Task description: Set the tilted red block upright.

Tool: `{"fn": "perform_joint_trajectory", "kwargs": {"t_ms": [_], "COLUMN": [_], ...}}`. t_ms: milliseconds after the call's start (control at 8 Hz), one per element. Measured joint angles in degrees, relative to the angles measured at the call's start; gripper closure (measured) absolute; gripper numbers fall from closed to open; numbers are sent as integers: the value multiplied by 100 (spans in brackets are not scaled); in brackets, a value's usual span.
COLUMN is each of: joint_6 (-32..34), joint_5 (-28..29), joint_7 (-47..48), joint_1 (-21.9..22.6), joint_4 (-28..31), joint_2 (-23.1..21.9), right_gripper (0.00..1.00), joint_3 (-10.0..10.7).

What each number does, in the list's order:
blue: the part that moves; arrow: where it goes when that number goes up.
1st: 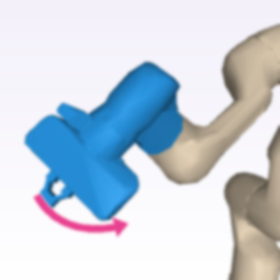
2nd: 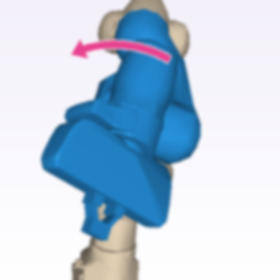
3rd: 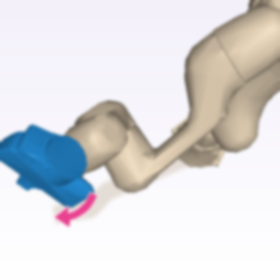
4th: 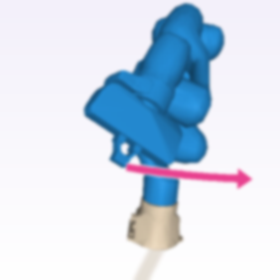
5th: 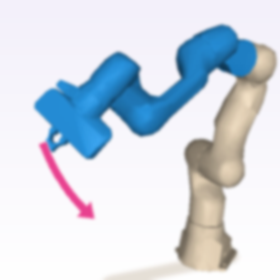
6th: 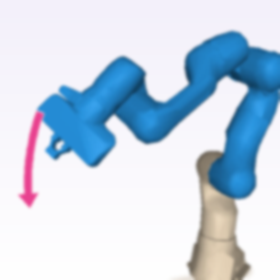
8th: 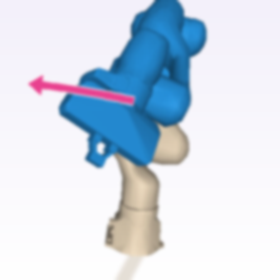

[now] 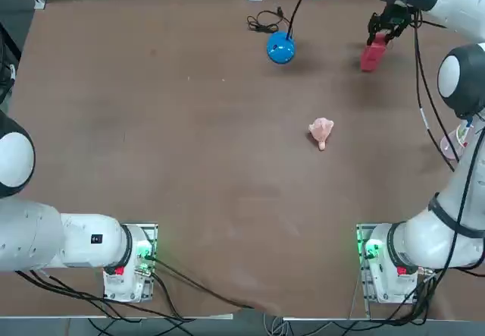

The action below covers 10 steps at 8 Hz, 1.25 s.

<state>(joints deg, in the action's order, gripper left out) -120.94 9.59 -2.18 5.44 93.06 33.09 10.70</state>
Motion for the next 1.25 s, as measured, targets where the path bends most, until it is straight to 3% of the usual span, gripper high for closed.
{"fn": "perform_joint_trajectory", "kwargs": {"t_ms": [875,1000,1250], "joint_6": [-24,-23,-21], "joint_5": [-2,-2,-4], "joint_7": [-68,-111,-150], "joint_1": [1,2,4], "joint_4": [0,2,19], "joint_2": [29,31,40], "right_gripper": [31,26,0], "joint_3": [0,0,0]}}
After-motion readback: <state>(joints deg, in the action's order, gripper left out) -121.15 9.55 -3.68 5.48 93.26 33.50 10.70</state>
